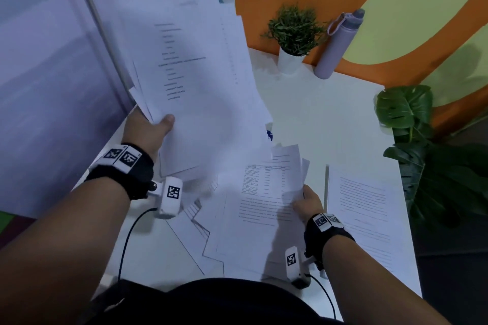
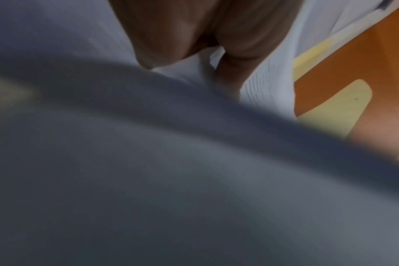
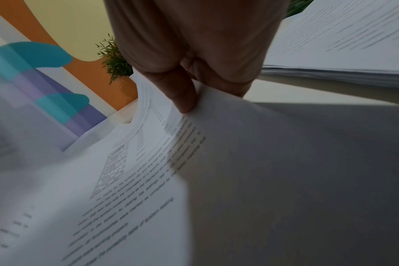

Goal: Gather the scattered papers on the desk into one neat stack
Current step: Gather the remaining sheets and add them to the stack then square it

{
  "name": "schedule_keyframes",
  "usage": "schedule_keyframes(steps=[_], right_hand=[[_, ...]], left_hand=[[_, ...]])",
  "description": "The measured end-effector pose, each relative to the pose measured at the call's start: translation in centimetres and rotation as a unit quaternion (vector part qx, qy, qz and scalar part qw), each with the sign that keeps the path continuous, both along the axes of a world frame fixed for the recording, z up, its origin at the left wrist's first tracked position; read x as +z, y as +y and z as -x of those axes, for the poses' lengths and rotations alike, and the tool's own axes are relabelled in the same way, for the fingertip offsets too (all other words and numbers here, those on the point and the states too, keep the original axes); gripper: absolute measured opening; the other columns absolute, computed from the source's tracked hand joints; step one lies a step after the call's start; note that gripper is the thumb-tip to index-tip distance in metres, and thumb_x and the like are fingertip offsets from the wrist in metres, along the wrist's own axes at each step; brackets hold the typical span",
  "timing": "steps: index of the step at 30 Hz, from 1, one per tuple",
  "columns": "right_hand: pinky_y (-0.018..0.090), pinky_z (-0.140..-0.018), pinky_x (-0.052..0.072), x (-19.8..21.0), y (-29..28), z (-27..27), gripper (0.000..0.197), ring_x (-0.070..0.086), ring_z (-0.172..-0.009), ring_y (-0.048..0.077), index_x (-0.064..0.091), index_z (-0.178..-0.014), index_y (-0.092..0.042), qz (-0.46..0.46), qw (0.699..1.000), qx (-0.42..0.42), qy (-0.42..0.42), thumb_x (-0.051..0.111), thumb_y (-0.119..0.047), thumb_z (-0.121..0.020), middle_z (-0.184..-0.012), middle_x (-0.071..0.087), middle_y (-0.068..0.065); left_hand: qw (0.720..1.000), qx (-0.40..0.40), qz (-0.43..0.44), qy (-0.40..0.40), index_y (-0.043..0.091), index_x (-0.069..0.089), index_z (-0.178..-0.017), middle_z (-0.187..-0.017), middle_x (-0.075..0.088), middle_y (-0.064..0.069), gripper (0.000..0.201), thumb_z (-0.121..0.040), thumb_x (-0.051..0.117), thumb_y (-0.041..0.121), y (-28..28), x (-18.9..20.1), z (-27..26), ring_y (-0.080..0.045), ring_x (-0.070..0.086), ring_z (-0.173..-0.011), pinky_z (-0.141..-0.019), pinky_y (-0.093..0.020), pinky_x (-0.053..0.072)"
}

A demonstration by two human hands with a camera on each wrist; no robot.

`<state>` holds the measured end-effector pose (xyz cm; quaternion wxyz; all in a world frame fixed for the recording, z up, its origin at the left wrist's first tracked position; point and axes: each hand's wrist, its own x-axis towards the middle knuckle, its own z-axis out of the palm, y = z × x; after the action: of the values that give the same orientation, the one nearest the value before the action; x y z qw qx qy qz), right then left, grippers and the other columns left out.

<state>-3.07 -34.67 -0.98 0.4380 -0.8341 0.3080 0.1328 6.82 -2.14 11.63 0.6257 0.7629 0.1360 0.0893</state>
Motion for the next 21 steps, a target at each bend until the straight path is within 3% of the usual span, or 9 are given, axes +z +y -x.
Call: schedule_keyframes(steps=[2,5,6,9,11,14,15,18,21], right_hand=[[0.044,-0.09,0.052,0.0,-0.1,0.1,0.035,0.06,-0.097,0.034,0.057,-0.107,-0.005,0.001,1.0,-0.001,-0.006,0.039,0.009,-0.08,-0.104,0.065,0.017],[0.039,-0.086,0.05,0.1,-0.4,0.3,0.036,0.057,-0.093,0.029,0.058,-0.108,-0.004,-0.006,1.0,-0.01,-0.009,0.038,0.01,-0.081,-0.101,0.063,0.014],[0.038,-0.085,0.049,0.2,-0.4,0.3,0.036,0.057,-0.092,0.029,0.057,-0.107,-0.004,-0.012,1.0,-0.016,-0.01,0.037,0.011,-0.08,-0.1,0.063,0.014],[0.038,-0.086,0.05,0.1,-0.7,0.4,0.033,0.058,-0.093,0.031,0.055,-0.101,-0.008,-0.02,0.999,-0.023,-0.019,0.037,0.012,-0.081,-0.097,0.062,0.014],[0.041,-0.087,0.052,-0.3,-0.8,0.4,0.031,0.06,-0.094,0.035,0.054,-0.101,-0.006,-0.008,1.0,-0.016,-0.022,0.037,0.011,-0.08,-0.099,0.063,0.018],[0.041,-0.082,0.052,-0.3,-0.9,0.6,0.028,0.06,-0.089,0.035,0.054,-0.098,-0.007,0.006,0.999,-0.036,-0.033,0.036,0.007,-0.081,-0.095,0.064,0.017],[0.038,-0.08,0.05,-0.1,-0.9,0.6,0.027,0.059,-0.087,0.033,0.054,-0.099,-0.007,0.008,0.998,-0.046,-0.035,0.036,0.006,-0.083,-0.094,0.063,0.016],[0.038,-0.08,0.049,0.0,-1.2,0.7,0.025,0.058,-0.089,0.032,0.054,-0.098,-0.006,-0.008,0.998,-0.053,-0.027,0.039,0.006,-0.082,-0.096,0.063,0.017],[0.046,-0.08,0.055,-0.6,-1.2,0.5,0.028,0.063,-0.09,0.036,0.057,-0.095,-0.007,-0.053,0.998,-0.043,-0.017,0.047,0.007,-0.073,-0.096,0.066,0.017]], left_hand=[[1.0,0.015,0.01,0.009,0.01,0.06,-0.121,-0.114,0.066,-0.001,0.038,-0.083,0.065,0.007,-0.1,-0.3,0.4,-0.018,0.064,-0.104,-0.093,-0.031,0.052],[0.997,0.064,0.043,0.003,0.001,0.059,-0.12,-0.115,0.064,-0.004,0.036,-0.086,0.064,0.009,-0.2,-0.4,0.8,-0.018,0.062,-0.103,-0.076,-0.009,0.051],[0.994,0.087,0.068,-0.003,0.0,0.058,-0.119,-0.114,0.063,-0.005,0.036,-0.086,0.064,0.014,-0.1,-0.3,0.9,-0.018,0.062,-0.103,-0.077,-0.01,0.051],[0.986,0.114,0.116,0.024,0.005,0.061,-0.116,-0.11,0.066,-0.005,0.049,-0.081,0.069,0.038,0.8,0.1,0.5,-0.02,0.067,-0.097,-0.086,-0.032,0.053],[0.964,0.078,0.252,0.031,0.009,0.062,-0.116,-0.108,0.065,0.0,0.049,-0.077,0.073,0.037,1.8,-0.2,-0.6,-0.017,0.071,-0.084,-0.073,-0.029,0.056],[0.919,0.012,0.392,0.042,0.005,0.054,-0.128,-0.127,0.061,-0.005,0.078,-0.063,0.084,0.035,3.0,-1.0,-2.0,-0.017,0.067,-0.103,-0.083,-0.033,0.054],[0.927,-0.01,0.373,0.038,0.002,0.054,-0.125,-0.121,0.063,-0.005,0.078,-0.061,0.085,0.034,2.7,-0.7,-2.1,-0.015,0.067,-0.099,-0.086,-0.033,0.052],[0.974,-0.041,0.218,0.035,0.007,0.058,-0.109,-0.093,0.069,0.004,0.035,-0.076,0.066,0.016,0.8,-1.8,-0.6,-0.01,0.067,-0.084,-0.088,-0.032,0.052],[0.991,-0.113,0.005,0.078,0.003,0.053,-0.127,-0.122,0.063,-0.012,0.047,-0.083,0.067,0.009,-1.0,-5.1,1.5,-0.027,0.061,-0.114,-0.098,-0.035,0.045]])
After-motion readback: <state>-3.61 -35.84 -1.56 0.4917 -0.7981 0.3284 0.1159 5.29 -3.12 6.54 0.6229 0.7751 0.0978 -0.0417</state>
